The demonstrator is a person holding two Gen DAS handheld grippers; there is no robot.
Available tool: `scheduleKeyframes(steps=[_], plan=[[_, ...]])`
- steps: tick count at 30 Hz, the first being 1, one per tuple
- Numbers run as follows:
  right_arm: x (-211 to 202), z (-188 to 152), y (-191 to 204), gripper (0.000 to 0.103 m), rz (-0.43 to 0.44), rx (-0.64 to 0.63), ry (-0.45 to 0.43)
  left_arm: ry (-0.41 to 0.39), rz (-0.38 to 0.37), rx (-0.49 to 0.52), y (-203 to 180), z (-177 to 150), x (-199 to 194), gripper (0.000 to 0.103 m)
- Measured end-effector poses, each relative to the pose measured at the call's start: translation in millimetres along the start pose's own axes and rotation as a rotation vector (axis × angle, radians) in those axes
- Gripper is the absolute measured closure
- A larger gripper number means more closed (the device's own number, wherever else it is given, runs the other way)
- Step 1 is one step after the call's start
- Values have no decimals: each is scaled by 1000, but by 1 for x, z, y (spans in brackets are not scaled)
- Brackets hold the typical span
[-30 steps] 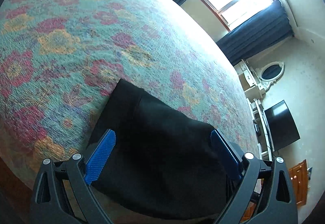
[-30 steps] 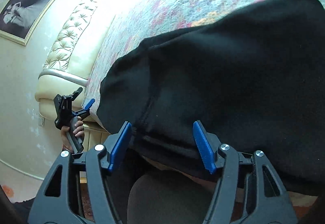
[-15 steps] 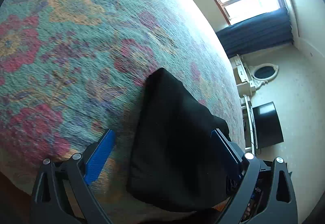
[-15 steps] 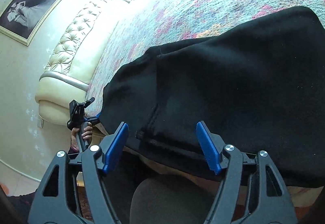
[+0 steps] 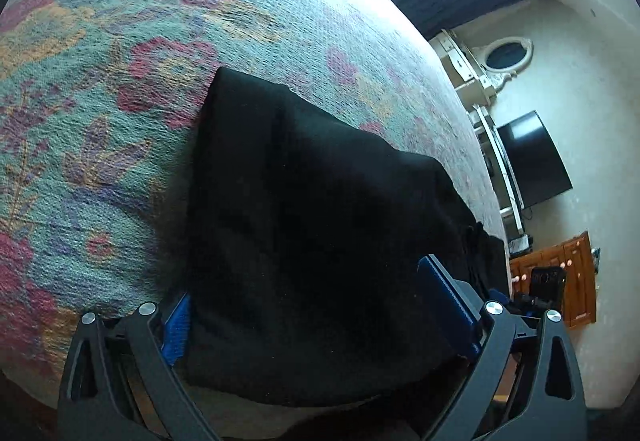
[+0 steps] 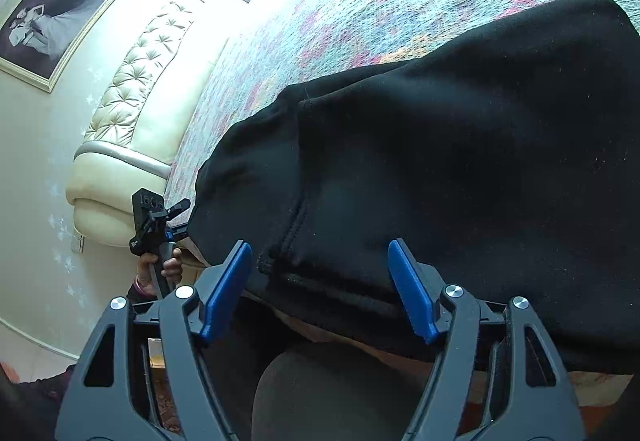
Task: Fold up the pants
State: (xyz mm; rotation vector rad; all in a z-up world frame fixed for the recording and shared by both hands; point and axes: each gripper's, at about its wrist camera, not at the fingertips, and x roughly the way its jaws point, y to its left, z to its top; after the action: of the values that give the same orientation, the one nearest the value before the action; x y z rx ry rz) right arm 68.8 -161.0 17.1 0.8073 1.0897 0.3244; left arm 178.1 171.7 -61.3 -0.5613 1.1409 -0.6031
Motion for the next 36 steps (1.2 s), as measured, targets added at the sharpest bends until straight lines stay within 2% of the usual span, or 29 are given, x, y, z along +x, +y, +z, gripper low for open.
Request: scheduleKeyframes(steps=[2,3,4,5,7,10,12,17,22,26,30,33,36], plan=[[-2,0,-1,32,3,6,-7,-8,-67,-79,3,5,0,8],[-3,0,-1,32,1,7,-10,-6,-102,-95,5,4,0,23],[-4,0,-3,32,-1,6,-14,8,-100,-103,7,2,3,64],[-6,0,-4,32,-4,6,-21,30,-90,-122,11,1,6,66],[-9,0,-6,32,-10,16,-38,25,-94,-157,18,-3,8,67],[-17,2,-11,32,-10,45,-69,1,-64,-144,10,-3,2,68],[-26,2,-14,32,-4,67,-101,-38,-70,-122,-5,-2,-9,68],[-50,6,-27,32,-6,121,-192,-91,-125,-9,-76,10,-33,69],[-69,6,-38,32,-15,181,-254,-77,-174,148,-172,18,-29,70],[-83,7,-38,32,-19,178,-302,-37,-198,287,-246,13,-4,70],[-94,5,-40,32,-22,186,-337,19,-161,397,-304,-4,41,70],[-97,7,-44,32,-46,201,-360,78,-128,465,-333,-23,83,70],[-102,7,-49,32,-71,230,-385,148,-74,501,-343,-45,125,70]])
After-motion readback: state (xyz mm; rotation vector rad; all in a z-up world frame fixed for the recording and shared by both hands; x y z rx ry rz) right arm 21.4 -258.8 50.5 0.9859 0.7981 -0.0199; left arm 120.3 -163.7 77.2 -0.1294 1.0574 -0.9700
